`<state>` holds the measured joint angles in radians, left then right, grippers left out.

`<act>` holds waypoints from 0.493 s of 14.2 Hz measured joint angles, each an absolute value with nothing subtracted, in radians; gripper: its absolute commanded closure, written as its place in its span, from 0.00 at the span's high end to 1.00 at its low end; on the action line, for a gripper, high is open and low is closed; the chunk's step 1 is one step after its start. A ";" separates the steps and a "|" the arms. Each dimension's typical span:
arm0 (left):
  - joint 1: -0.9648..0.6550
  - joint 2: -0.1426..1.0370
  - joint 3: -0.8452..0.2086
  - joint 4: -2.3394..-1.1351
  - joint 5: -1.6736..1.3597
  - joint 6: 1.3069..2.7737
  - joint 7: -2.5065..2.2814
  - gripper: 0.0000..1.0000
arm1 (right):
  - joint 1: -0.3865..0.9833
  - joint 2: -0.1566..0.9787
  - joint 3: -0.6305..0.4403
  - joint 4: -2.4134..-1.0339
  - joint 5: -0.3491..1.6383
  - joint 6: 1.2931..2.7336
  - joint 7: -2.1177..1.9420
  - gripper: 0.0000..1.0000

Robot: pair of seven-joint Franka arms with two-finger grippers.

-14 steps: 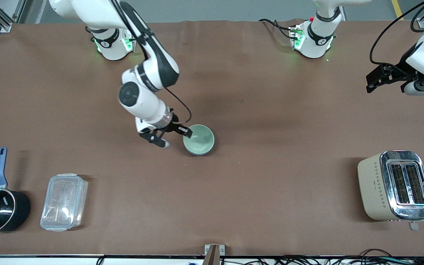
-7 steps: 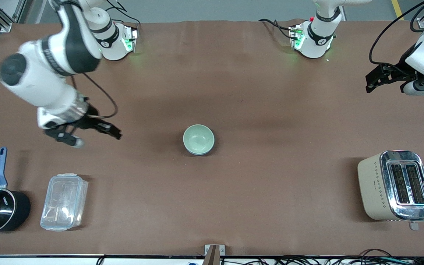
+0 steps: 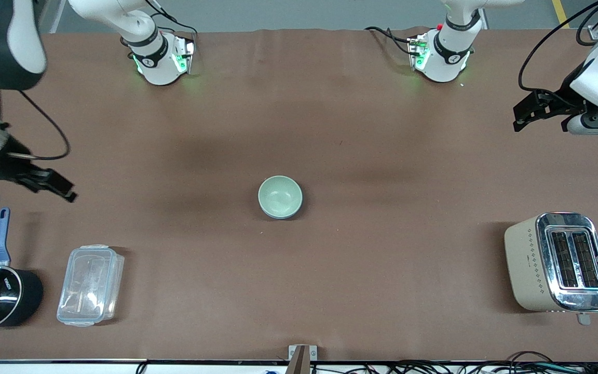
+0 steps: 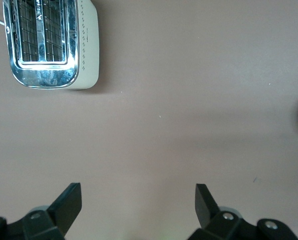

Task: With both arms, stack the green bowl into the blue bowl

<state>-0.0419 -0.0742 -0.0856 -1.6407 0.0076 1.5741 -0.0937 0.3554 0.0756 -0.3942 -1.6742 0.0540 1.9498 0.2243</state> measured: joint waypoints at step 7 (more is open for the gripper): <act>-0.043 -0.074 -0.086 -1.641 0.007 1.574 -0.093 1.00 | 0.201 0.077 -0.396 -1.463 0.037 1.722 -0.004 1.00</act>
<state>-0.0426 -0.0741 -0.0857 -1.6407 0.0074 1.5741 -0.0935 0.2006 0.0769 -0.3964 -1.4633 0.0367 1.7221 -0.0035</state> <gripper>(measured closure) 0.000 0.000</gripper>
